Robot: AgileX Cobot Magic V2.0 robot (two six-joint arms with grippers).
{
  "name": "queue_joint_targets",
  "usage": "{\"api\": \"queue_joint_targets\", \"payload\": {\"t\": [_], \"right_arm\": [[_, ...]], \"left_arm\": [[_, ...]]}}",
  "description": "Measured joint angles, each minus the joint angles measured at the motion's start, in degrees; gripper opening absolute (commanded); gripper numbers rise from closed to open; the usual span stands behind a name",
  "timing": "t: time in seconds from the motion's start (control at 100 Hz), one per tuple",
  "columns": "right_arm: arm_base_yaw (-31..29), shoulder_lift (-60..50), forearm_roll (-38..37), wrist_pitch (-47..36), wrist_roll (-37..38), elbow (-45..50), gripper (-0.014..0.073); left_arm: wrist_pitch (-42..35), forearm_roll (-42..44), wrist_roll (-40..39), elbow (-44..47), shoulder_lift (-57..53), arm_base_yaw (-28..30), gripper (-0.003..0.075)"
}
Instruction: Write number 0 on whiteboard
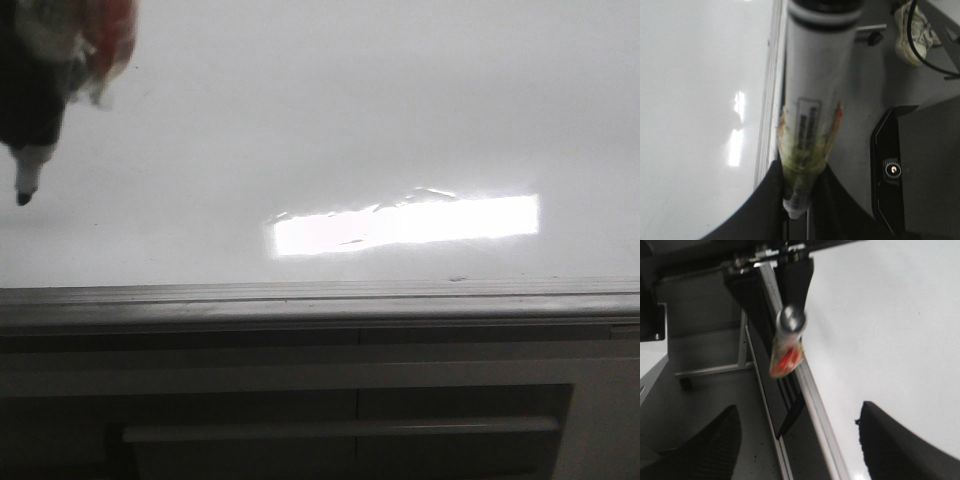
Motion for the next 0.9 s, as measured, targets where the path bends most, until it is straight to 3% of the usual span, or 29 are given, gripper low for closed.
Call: {"api": "queue_joint_targets", "payload": {"t": [0.48,0.9], "right_arm": [[-0.61,9.90,2.69,-5.88,-0.34,-5.23,0.0434],[2.23,11.76,6.71,-5.25,-0.34,-6.75,0.0433]], "left_arm": [[3.81,7.46,1.91,0.00,-0.29,-0.12,-0.0020],[3.91,4.38,2.99,0.00,-0.43,-0.12,-0.0020]]}}
